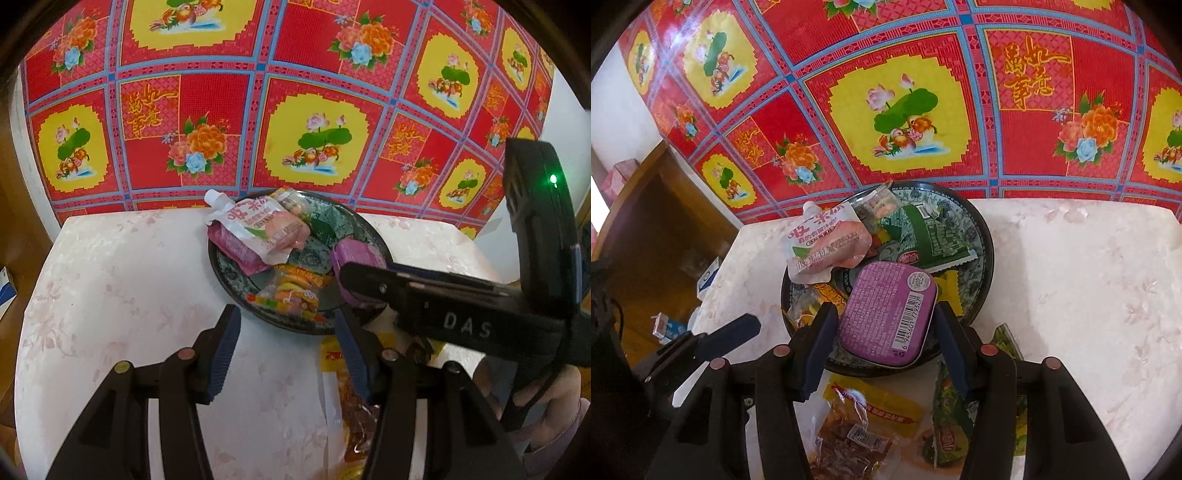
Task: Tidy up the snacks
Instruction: 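Carry the rainbow pack and purple tin to the plate and release both onto it, then withdraw both grippers and move the left gripper to the yellow jelly cup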
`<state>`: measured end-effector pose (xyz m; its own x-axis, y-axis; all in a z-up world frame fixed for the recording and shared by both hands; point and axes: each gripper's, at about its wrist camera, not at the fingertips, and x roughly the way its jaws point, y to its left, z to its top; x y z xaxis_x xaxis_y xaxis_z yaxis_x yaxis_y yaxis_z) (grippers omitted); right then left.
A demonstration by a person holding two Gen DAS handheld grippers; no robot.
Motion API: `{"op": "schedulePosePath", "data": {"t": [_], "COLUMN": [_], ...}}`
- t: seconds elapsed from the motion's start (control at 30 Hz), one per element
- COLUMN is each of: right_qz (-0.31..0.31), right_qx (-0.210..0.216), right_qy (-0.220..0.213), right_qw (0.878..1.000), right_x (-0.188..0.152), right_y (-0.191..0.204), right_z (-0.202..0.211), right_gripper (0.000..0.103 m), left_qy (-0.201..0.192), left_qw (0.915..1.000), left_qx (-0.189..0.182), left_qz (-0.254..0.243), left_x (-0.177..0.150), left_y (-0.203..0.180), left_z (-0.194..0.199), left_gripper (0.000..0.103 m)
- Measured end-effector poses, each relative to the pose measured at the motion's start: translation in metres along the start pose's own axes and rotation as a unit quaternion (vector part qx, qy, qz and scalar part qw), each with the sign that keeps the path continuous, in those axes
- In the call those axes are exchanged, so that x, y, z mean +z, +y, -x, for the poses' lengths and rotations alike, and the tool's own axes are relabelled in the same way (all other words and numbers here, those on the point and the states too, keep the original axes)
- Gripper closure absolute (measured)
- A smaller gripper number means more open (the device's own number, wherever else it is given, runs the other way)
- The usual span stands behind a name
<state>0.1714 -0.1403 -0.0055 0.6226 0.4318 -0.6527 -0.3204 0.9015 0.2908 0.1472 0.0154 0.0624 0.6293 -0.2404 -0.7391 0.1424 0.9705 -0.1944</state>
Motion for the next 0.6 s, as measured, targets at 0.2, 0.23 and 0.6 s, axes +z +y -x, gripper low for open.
{"op": "schedulePosePath", "data": {"t": [0.2,0.23,0.6], "right_qz": [0.003,0.002,-0.028], "right_qx": [0.002,0.002,0.007], "right_qy": [-0.017,-0.021,-0.046], "right_qw": [1.0,1.0,0.999], "right_x": [0.001,0.001,-0.004], "right_y": [0.001,0.0,-0.012], "right_z": [0.008,0.01,0.044], "right_gripper": [0.035,0.034,0.034], "left_qy": [0.009,0.01,0.017], "left_qw": [0.9999,0.9999,0.9998], "left_qx": [-0.001,-0.001,-0.004], "left_qz": [0.009,0.01,0.007], "left_x": [-0.005,-0.006,-0.014], "left_y": [0.003,0.003,-0.004], "left_z": [0.0,0.001,0.007], "left_gripper": [0.047,0.047,0.047]}}
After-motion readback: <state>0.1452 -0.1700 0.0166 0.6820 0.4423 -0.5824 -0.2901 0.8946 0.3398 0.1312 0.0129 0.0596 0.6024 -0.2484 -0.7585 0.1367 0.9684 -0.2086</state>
